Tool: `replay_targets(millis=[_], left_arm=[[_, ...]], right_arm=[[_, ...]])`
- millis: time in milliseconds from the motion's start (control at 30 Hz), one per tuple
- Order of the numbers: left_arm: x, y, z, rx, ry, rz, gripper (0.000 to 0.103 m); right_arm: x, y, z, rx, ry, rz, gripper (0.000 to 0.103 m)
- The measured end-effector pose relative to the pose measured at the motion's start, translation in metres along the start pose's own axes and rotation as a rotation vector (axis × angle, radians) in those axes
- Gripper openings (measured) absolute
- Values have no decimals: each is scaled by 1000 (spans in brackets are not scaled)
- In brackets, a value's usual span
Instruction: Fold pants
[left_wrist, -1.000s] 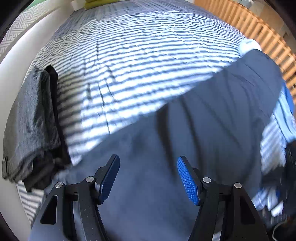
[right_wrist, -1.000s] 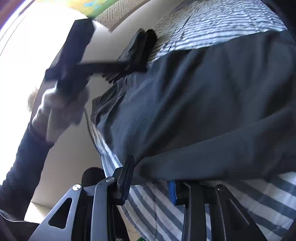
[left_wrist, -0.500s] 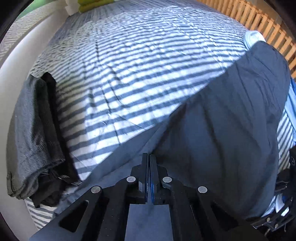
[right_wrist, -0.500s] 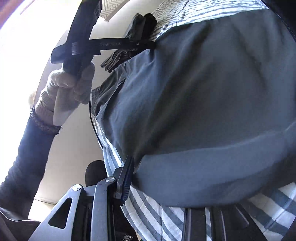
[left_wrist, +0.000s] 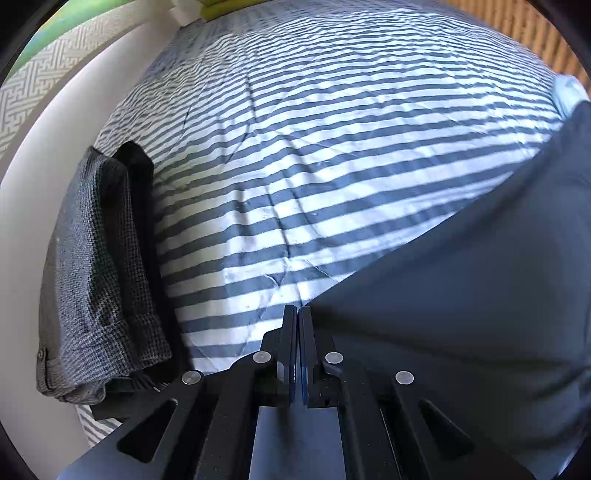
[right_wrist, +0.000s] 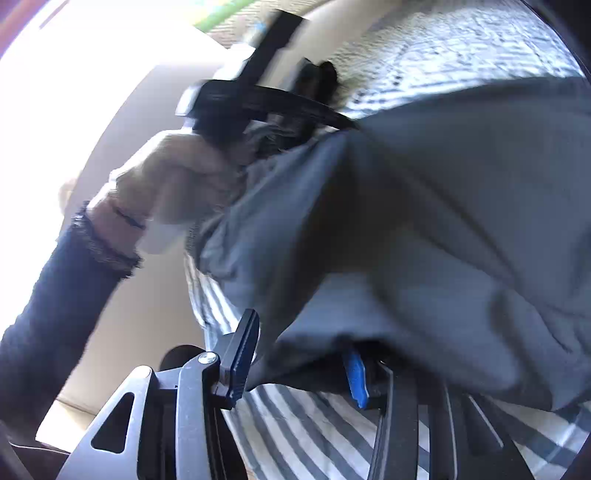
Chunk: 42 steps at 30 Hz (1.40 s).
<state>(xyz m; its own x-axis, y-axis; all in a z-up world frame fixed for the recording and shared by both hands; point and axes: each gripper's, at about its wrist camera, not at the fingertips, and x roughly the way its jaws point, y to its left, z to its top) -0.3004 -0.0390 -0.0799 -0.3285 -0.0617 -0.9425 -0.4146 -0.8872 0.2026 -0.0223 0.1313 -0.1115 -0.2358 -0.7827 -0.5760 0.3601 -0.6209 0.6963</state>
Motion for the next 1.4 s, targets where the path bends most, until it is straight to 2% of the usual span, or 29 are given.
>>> replay_targets(millis=[100,200,267,300,333,367,400,467,500,533,600,667,733,767,800,867,933,1067,1167,1300,1400], left_arm=[[2,-7,0,29,-6,1,1],[3,-7,-1,34,1,-14,1],[3,-3,-1,17,0,-32,1],[4,-1,-1,9,-2,-35,1],[5,1,-1,5,0,-37,1],[7,1,-2,4,5,-37,1],[7,-1,-3,6,9,-31,2],[10,-2,-6,15,23,-20,2],[9,0,-9,5,42,-49,8],[5,6,-13,-29,59,-105,13],[-12,23,-24,-97,42,-152,44],[-39,41,-41,-149,-8,-175,54],[-69,60,-65,-187,-63,-183,55],[-85,76,-82,-227,-91,-167,61],[-98,92,-101,-271,-114,-145,70],[-104,121,-136,-334,-124,-102,77],[-94,145,-166,-387,-81,-56,77],[-65,180,-202,-478,-3,2,77],[-56,197,-220,-558,-7,-3,77],[-50,204,-233,-571,8,9,77],[-57,212,-243,-617,-31,-28,77]], right_arm=[[2,23,-4,-136,1,-67,48],[13,30,-12,-185,51,-84,48],[27,37,-15,-225,66,-153,48],[33,39,-19,-251,83,-191,45],[37,39,-23,-263,110,-200,35],[40,40,-26,-268,143,-205,8],[41,41,-30,-265,166,-196,5],[28,44,-36,-260,167,-73,5],[17,48,-39,-277,155,-38,5],[16,47,-42,-288,154,-55,5],[16,41,-45,-279,165,-103,5],[24,30,-50,-238,196,-124,5],[32,30,-50,-244,205,-166,5],[34,31,-52,-251,210,-176,5],[33,33,-54,-256,209,-180,5],[31,36,-56,-256,212,-183,5],[33,36,-56,-260,215,-200,5],[35,36,-56,-276,207,-217,5],[37,34,-54,-263,200,-217,5],[35,33,-55,-267,196,-219,5],[35,30,-52,-249,199,-204,5]])
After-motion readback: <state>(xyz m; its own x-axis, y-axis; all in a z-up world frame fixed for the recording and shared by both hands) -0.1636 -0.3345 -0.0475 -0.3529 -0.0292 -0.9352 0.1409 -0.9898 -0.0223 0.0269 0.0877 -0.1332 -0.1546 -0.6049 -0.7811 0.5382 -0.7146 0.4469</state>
